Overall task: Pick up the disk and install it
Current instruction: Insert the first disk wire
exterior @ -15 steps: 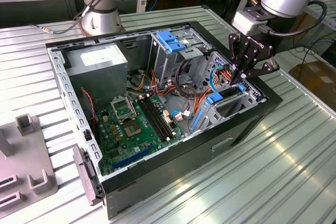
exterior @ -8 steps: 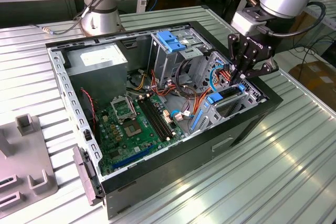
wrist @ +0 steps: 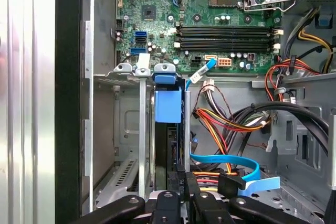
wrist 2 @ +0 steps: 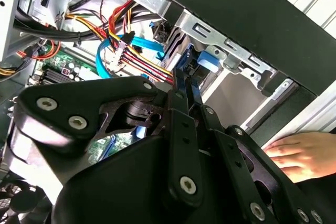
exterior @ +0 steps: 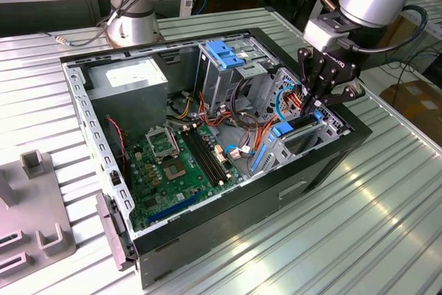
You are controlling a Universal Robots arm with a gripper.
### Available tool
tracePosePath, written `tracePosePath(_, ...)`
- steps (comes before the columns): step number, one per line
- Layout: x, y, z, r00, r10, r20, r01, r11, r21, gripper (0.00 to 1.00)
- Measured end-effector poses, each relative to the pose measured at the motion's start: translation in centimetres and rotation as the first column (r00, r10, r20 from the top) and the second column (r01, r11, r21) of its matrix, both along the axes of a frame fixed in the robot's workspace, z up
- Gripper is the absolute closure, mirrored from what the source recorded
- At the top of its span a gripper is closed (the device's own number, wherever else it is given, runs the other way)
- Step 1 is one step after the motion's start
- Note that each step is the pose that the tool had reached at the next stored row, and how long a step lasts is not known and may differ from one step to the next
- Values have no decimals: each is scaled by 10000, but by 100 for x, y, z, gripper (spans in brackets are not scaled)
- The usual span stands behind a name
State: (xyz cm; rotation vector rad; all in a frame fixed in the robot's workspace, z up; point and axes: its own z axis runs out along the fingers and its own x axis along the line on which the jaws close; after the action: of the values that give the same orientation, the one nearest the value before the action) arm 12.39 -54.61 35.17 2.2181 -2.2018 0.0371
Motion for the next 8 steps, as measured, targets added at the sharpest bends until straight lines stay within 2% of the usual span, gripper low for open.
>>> tracePosePath(2,-1,-14,-3,10000,-1,0,1,10000,3,84)
tracePosePath(8,0,-16,-8,10000,-1,0,1,10000,2,84)
